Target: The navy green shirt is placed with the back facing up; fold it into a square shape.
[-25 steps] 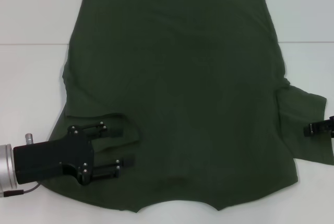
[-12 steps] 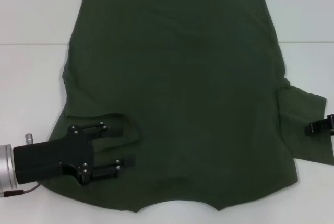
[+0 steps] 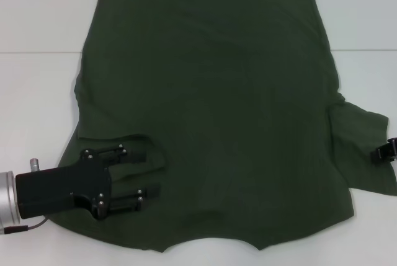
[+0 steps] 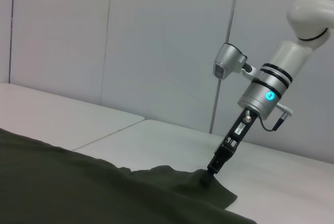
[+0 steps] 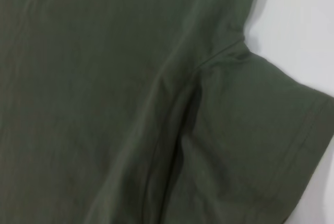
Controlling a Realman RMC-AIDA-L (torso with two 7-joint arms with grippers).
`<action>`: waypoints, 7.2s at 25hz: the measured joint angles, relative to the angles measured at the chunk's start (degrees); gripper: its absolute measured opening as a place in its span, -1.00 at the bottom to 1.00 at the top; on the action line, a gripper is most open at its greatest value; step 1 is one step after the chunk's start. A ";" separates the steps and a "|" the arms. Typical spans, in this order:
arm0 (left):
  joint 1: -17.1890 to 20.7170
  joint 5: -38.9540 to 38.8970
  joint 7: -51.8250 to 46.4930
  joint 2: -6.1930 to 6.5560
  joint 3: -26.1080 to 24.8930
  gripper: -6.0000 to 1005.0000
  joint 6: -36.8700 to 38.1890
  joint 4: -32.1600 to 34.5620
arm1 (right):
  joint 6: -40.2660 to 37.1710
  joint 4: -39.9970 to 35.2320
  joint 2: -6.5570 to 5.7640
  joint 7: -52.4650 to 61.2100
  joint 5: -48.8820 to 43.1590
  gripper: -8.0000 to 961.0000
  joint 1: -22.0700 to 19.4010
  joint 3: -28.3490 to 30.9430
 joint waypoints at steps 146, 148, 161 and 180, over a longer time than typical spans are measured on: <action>-7.66 34.55 -78.80 10.62 -5.97 0.45 -7.74 3.64 | -11.96 18.27 6.22 -93.81 46.41 0.64 -20.31 -3.96; -7.85 34.60 -78.75 10.34 -5.97 0.45 -7.79 3.61 | -11.96 18.27 6.22 -93.80 46.41 0.64 -20.31 -3.96; -8.09 34.90 -78.62 10.01 -5.97 0.44 -8.68 3.60 | -12.33 18.27 6.23 -93.73 46.41 0.64 -20.22 -3.96; -9.27 34.89 -78.87 9.32 -5.10 0.42 -8.83 2.22 | -12.42 18.75 6.13 -93.70 46.41 0.64 -20.13 -3.96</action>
